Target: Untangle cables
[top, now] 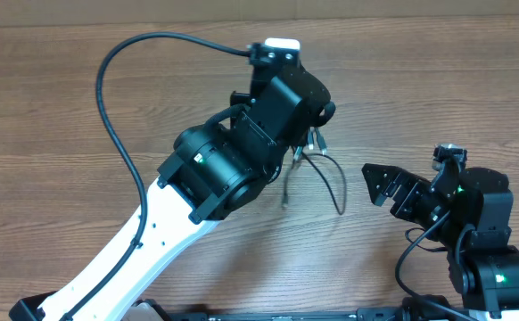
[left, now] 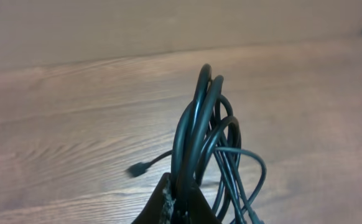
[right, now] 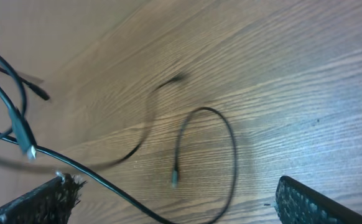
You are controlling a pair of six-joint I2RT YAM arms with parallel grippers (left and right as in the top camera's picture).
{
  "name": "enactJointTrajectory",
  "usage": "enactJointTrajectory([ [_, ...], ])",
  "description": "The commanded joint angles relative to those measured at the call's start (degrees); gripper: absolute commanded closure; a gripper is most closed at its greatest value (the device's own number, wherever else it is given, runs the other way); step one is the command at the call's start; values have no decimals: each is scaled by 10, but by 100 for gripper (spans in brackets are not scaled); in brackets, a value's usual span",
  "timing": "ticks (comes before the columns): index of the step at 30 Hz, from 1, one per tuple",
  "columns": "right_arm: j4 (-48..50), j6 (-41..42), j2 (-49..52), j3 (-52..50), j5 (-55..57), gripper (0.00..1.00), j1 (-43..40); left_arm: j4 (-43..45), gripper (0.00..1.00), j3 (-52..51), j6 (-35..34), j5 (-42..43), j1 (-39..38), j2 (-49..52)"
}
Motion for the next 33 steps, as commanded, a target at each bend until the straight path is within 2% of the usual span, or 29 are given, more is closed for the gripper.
enactJointTrajectory([
  [1,10,-53,-4,11,-34,0,-1,22,96,7,160,104,3,1],
  [6,22,-118,-4,11,-111,0,-1,29,96,7,296,242,3,1],
  [8,20,-117,-4,11,-112,0,-1,29,96,7,326,277,3,1],
  [11,21,-121,-4,11,-113,0,-1,29,96,7,335,297,3,1],
  [17,34,-187,-4,11,-207,14,-1,30,96,7,349,336,3,1],
  [21,39,-192,-4,11,-231,41,-1,30,96,7,349,350,3,1],
  [23,39,-192,-4,11,-231,64,-1,30,96,7,349,350,3,1],
  [25,48,-192,-4,11,-232,83,-1,30,96,7,349,350,3,1],
  [27,49,-190,-4,11,-234,94,-1,30,96,7,349,350,3,1],
  [33,44,-190,-4,11,-234,96,-1,32,96,7,346,348,4,1],
])
